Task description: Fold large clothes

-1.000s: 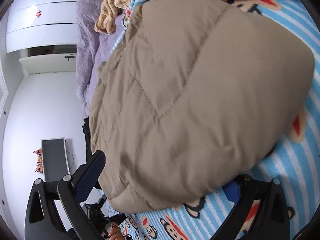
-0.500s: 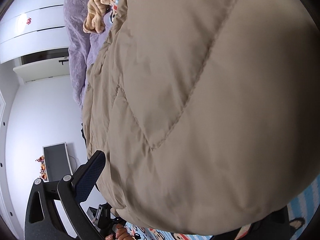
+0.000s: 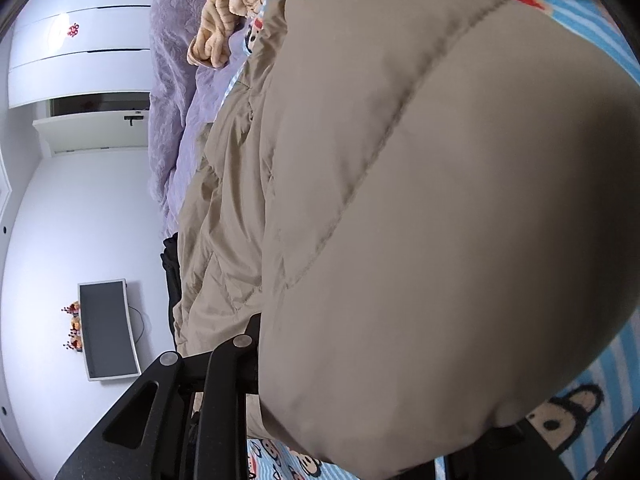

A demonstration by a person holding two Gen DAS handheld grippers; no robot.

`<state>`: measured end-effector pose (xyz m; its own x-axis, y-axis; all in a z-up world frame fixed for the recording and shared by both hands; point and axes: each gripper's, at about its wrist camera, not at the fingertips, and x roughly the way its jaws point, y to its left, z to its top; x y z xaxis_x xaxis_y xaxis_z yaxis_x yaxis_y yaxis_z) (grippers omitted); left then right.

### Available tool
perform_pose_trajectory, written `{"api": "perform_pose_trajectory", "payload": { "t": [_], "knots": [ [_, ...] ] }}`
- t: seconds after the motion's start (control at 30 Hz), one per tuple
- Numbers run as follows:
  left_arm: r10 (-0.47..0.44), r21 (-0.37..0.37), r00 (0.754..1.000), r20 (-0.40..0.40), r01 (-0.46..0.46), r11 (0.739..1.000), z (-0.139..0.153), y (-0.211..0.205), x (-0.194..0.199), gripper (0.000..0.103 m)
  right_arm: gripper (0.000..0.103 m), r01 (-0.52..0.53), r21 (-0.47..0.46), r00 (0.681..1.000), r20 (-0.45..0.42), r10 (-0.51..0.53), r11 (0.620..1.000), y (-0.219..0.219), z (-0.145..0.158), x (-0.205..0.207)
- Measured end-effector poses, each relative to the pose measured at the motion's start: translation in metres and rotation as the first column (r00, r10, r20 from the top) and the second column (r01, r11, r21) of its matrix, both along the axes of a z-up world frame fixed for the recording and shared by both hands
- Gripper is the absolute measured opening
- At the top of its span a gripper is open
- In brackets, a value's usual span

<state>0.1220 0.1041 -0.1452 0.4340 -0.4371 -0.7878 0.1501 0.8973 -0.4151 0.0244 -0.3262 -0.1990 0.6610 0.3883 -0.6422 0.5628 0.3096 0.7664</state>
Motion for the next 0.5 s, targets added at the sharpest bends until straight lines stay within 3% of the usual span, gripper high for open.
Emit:
{"api": "perform_pose_trajectory", "payload": {
  "t": [0.17,0.5],
  "knots": [
    [-0.041,0.001,0.999,-0.008,0.041,0.999,0.004,0.011,-0.025,0.022,0.028,-0.024,-0.027,0.999,-0.033,0.023,0.999,0.012,0.008,-0.026],
    [-0.045,0.033,0.996,-0.075,0.047,0.998,-0.007,0.026,-0.121,0.022,0.028,-0.114,-0.009,0.991,-0.074,0.113,0.993,0.018,0.013,-0.078]
  ]
}}
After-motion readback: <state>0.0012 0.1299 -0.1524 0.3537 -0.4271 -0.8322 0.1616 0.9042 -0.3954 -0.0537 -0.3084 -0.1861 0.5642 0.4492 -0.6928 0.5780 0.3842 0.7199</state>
